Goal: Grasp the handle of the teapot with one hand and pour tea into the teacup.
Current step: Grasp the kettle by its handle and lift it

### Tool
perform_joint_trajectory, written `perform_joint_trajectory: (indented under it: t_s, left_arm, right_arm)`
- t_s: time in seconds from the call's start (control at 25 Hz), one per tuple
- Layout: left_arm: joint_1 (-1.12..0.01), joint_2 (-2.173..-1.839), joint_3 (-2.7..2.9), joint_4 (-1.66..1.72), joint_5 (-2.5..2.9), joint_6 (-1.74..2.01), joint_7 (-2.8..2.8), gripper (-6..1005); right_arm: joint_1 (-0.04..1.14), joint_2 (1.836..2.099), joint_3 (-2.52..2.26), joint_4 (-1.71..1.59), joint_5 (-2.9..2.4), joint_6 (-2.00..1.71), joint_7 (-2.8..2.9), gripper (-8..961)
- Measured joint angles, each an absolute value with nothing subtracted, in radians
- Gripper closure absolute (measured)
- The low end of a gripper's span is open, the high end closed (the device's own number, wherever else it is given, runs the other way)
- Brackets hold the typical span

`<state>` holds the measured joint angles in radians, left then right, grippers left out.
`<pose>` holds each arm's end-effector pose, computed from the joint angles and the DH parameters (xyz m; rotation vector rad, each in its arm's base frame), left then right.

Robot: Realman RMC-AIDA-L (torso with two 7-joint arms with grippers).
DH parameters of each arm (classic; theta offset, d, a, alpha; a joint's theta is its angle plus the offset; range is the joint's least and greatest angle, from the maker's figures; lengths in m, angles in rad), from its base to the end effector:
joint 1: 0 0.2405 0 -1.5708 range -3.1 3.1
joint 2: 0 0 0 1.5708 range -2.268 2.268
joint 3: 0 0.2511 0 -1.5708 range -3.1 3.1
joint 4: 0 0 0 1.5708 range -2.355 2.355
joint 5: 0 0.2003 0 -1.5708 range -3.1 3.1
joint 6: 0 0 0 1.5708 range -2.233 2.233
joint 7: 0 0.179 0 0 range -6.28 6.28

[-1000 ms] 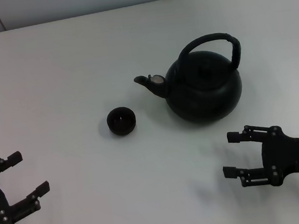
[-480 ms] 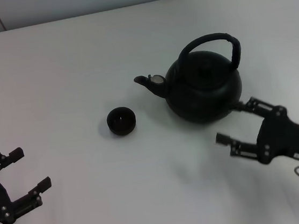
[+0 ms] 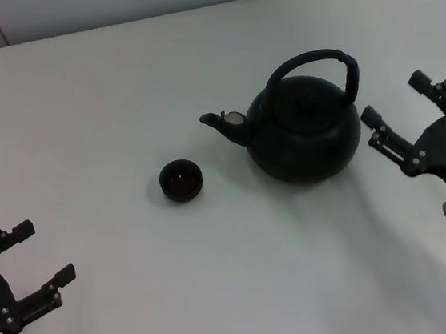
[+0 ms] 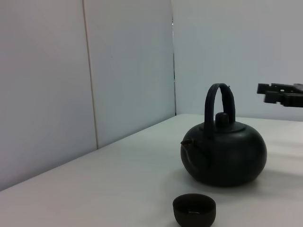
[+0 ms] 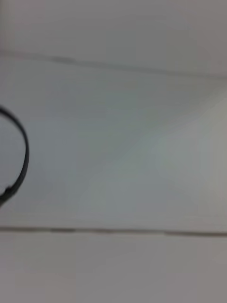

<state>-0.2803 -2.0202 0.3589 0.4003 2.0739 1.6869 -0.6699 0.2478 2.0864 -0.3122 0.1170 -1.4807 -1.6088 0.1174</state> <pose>-0.3236 0.2416 -0.0118 -2.4869 -0.2929 -0.7100 0.3052 0.2500 -0.0321 -1.7886 0.3473 0.8271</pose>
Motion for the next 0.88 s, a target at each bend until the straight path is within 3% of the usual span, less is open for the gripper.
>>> perform_joint_trajectory:
  t_s: [0.88]
  left_arm:
    - [-0.275, -2.020, 0.347, 0.400, 2.073, 1.686, -0.670, 166]
  right_arm:
    - [0.352, 2.087, -0.275, 0.171, -1.405, -1.442, 0.054, 175]
